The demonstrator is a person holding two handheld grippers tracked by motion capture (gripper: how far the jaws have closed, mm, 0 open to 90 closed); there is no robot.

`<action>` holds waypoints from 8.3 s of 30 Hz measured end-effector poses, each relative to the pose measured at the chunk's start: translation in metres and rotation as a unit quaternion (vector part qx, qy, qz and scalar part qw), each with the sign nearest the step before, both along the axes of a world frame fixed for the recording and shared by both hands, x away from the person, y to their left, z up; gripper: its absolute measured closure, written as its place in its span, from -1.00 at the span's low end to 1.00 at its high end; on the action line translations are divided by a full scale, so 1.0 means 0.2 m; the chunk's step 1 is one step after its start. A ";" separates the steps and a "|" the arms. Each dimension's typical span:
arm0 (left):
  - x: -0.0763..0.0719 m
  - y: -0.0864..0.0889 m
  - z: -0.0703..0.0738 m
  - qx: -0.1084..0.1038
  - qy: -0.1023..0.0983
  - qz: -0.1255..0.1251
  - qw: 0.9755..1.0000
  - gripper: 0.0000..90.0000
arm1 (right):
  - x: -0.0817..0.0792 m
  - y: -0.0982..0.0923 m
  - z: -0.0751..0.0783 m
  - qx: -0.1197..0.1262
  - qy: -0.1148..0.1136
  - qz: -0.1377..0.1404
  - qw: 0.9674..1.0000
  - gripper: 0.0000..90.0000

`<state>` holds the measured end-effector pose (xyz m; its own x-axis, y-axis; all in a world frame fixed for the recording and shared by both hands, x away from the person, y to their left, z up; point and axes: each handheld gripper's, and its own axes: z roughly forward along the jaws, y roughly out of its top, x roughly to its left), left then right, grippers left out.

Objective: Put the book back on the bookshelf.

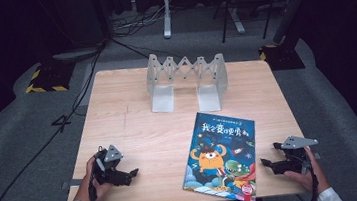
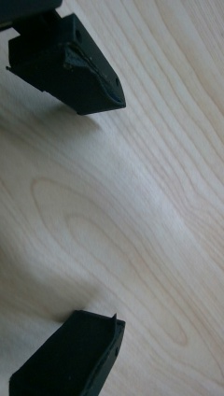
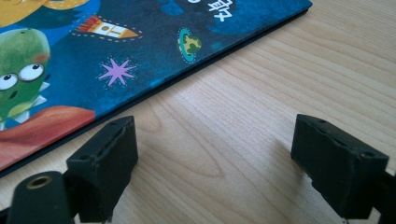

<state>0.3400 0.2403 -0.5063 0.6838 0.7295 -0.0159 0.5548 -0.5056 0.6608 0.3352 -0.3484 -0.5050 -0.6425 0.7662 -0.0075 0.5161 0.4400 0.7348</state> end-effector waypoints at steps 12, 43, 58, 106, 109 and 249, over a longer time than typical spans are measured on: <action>-0.04 -0.18 0.00 0.000 0.000 -0.074 0.997 -1.00 | 0.02 0.04 0.01 -0.001 0.009 0.005 1.000 -0.57; -0.07 -0.59 0.00 -0.002 -0.001 -0.177 0.984 -0.99 | 0.08 0.35 0.02 0.027 0.036 0.051 0.998 -0.69; -0.22 -0.49 0.00 -0.004 -0.001 -0.167 0.986 -0.99 | 0.19 0.57 0.03 0.009 0.035 0.063 0.997 -0.83; -0.13 -0.57 0.00 0.000 0.000 -0.132 0.991 -0.99 | -0.10 0.48 0.03 0.027 0.022 0.142 0.989 -0.36; -0.11 -0.57 0.00 -0.001 -0.001 -0.134 0.991 -1.00 | -0.05 0.48 0.02 0.035 0.036 0.144 0.988 -0.52; -0.16 -0.59 0.00 -0.002 -0.001 -0.147 0.989 -1.00 | 0.20 0.51 0.21 0.175 0.119 0.263 0.941 0.09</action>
<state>0.3090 0.1223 -0.5062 0.8662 0.4994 -0.0164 0.3828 -0.6423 0.6640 0.3746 -0.2462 -0.4628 -0.8852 0.2714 0.3778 0.4629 0.4328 0.7735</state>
